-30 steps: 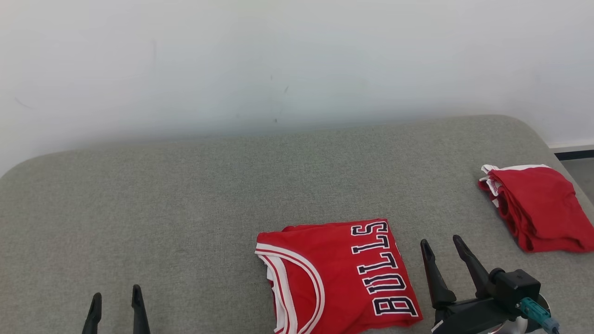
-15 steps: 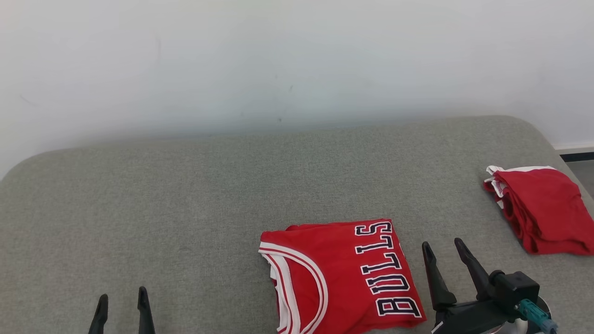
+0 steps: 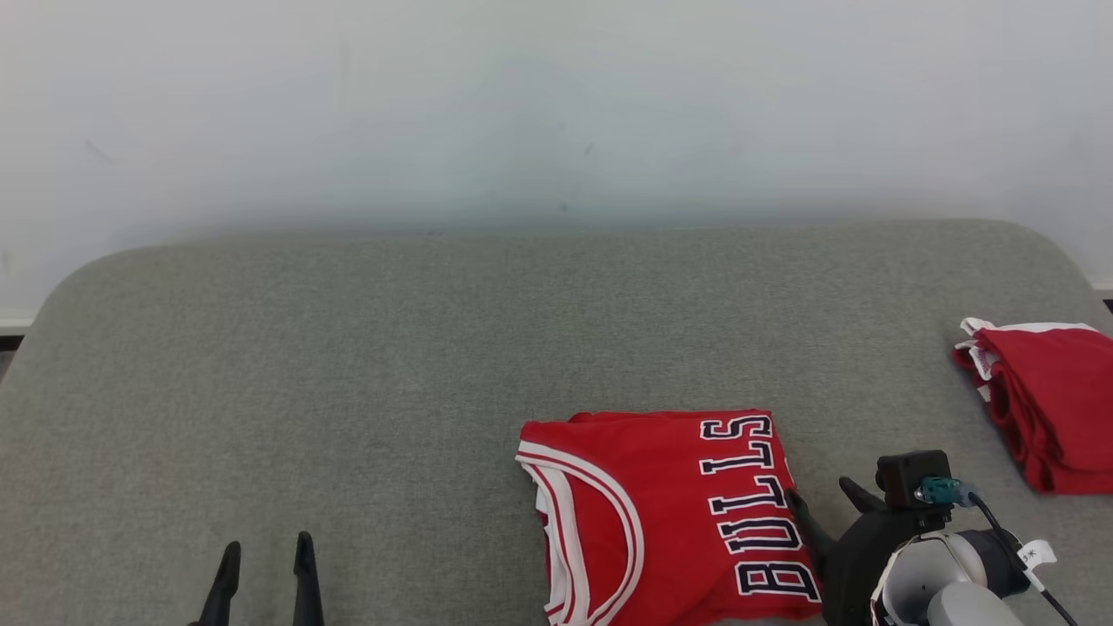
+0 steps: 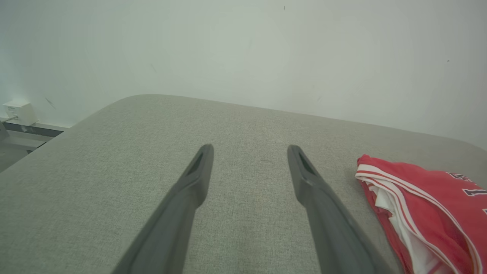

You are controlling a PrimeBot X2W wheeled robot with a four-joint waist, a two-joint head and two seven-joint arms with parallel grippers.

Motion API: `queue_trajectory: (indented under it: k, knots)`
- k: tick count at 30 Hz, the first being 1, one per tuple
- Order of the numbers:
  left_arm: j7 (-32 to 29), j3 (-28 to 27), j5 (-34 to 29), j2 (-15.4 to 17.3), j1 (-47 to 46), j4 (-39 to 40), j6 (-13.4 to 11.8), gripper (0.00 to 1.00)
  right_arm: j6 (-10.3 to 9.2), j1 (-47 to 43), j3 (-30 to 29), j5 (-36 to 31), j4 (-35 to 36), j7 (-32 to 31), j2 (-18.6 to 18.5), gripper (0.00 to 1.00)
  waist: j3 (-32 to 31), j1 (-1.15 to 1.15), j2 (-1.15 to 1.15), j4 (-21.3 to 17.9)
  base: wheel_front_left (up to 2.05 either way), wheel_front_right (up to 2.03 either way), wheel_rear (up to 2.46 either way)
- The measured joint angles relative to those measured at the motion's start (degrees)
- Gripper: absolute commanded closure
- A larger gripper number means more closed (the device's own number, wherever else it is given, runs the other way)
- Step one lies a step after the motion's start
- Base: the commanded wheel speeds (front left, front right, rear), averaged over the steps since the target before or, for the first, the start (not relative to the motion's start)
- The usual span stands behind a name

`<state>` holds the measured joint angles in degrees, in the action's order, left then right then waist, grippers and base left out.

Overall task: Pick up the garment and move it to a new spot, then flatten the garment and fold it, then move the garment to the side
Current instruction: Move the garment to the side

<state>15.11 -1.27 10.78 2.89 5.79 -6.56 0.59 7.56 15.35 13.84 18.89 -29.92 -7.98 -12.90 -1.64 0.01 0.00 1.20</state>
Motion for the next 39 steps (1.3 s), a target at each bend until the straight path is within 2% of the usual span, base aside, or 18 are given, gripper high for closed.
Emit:
queue_trajectory:
  k: [5,16,17,18,19,23,27,30,33,34,35,39]
  knots:
    - [0.0,1.4,0.0,0.0,-0.5,-0.5,0.5,0.00,0.00,2.7,0.6,0.1,-5.1,-6.4,-0.7,0.00,1.1,0.00,0.00,1.6,0.00,0.00,0.00]
    - [0.0,2.6,0.0,0.0,-3.2,-1.0,0.9,0.00,-0.01,6.9,-0.5,0.2,-14.0,-11.8,1.1,0.00,4.6,0.00,-0.01,4.8,0.00,0.00,0.00]
    - [0.0,2.7,0.0,0.0,-3.3,-1.1,0.9,0.00,-0.01,7.2,-0.3,0.2,-14.4,-12.2,1.1,0.35,4.8,-0.01,-0.01,5.1,0.00,0.00,0.00]
    - [0.0,2.9,0.0,0.0,-3.4,-1.1,0.9,0.00,-0.04,7.4,-0.1,0.3,-14.6,-12.3,1.0,0.63,5.0,-0.01,-0.01,5.3,0.00,0.00,0.00]
    - [0.0,2.9,0.0,0.0,-3.4,-1.2,0.9,0.00,-0.14,7.6,0.4,0.2,-14.7,-12.4,0.8,1.00,5.2,-0.01,-0.01,5.5,0.00,0.00,0.00]
    - [0.0,2.9,0.1,0.0,-3.5,-0.9,0.6,0.00,0.00,9.1,2.9,-0.5,-14.1,-12.1,-0.4,1.00,5.5,-0.01,0.00,5.5,0.00,0.00,0.00]
    - [0.0,3.1,0.5,0.0,-4.1,0.2,0.4,0.00,0.05,12.4,6.1,-1.0,-12.6,-13.0,-3.1,1.00,5.9,-0.01,0.01,4.7,0.00,0.00,0.00]
    - [0.0,3.4,0.9,0.0,-5.1,1.1,-0.1,0.00,0.02,17.1,8.1,-1.0,-9.3,-13.8,-6.0,1.00,6.9,0.01,0.01,4.0,0.00,0.00,0.00]
    - [0.0,3.5,1.5,0.0,-6.4,2.3,-0.6,0.00,0.02,22.3,9.8,-1.0,-3.9,-15.4,-10.8,1.00,8.4,0.01,0.01,2.5,0.00,0.00,0.00]
    - [0.0,3.5,1.5,0.0,-6.4,2.3,-0.6,0.00,0.02,22.3,9.8,-1.0,-3.9,-15.4,-10.8,1.00,8.4,0.01,0.01,2.5,0.00,0.00,0.00]
    - [0.0,3.6,1.5,0.0,-7.1,2.6,-0.6,0.00,0.01,23.3,9.4,-0.9,-1.9,-16.6,-13.7,1.00,9.1,0.01,0.02,1.7,0.00,0.00,0.00]
    - [0.0,3.3,1.5,0.0,-7.9,3.1,-0.6,0.00,0.01,23.6,8.3,-0.8,2.2,-18.8,-18.2,1.00,10.2,0.01,0.01,-0.2,0.00,0.00,0.00]
